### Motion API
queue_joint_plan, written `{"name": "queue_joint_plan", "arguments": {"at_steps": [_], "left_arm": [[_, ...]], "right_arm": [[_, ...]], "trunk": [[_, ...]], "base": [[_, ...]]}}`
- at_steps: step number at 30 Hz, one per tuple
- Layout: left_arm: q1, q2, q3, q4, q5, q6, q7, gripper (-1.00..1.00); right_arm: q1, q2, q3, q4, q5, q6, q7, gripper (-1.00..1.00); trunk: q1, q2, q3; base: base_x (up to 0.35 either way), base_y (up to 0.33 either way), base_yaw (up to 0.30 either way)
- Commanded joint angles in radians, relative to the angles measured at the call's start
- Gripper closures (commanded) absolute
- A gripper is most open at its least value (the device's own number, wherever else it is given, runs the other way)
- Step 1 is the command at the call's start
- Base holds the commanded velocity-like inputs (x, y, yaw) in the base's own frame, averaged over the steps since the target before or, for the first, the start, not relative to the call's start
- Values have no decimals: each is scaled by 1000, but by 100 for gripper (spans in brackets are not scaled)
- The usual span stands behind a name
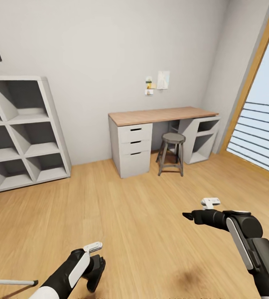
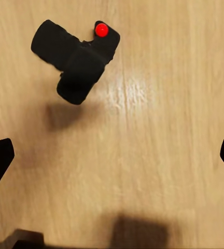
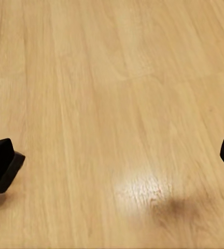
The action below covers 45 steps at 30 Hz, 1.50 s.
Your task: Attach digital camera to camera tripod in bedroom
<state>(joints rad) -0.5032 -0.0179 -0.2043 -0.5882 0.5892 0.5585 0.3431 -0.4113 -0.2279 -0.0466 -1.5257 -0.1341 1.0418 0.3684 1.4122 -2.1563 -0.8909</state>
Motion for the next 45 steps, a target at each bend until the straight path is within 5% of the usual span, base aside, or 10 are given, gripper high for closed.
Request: {"name": "queue_joint_plan", "arguments": {"at_steps": [1,9,13,19,45], "left_arm": [[0,1,-5,-2,11,2,9,-100],[-2,41,-11,-2,-12,-1,-34,-100],[-4,44,-24,-3,-52,0,-77,-100],[-5,50,-28,-2,-69,-1,-97,-100],[-1,41,-18,-1,-57,2,-99,-100]], "right_arm": [[-1,0,-1,-1,-7,5,-2,-100],[0,0,-3,-28,-9,5,0,-100],[0,1,-1,-59,-5,5,-1,-100],[0,2,2,-76,5,5,-7,-100],[0,13,4,-79,8,5,-38,-100]], "trunk": [[4,-8,-4],[34,-64,-29],[42,-78,-36],[42,-78,-36],[42,-78,-36]], "base": [[0,0,0],[0,0,0],[0,0,-8],[0,0,-143],[-3,82,-255]]}}
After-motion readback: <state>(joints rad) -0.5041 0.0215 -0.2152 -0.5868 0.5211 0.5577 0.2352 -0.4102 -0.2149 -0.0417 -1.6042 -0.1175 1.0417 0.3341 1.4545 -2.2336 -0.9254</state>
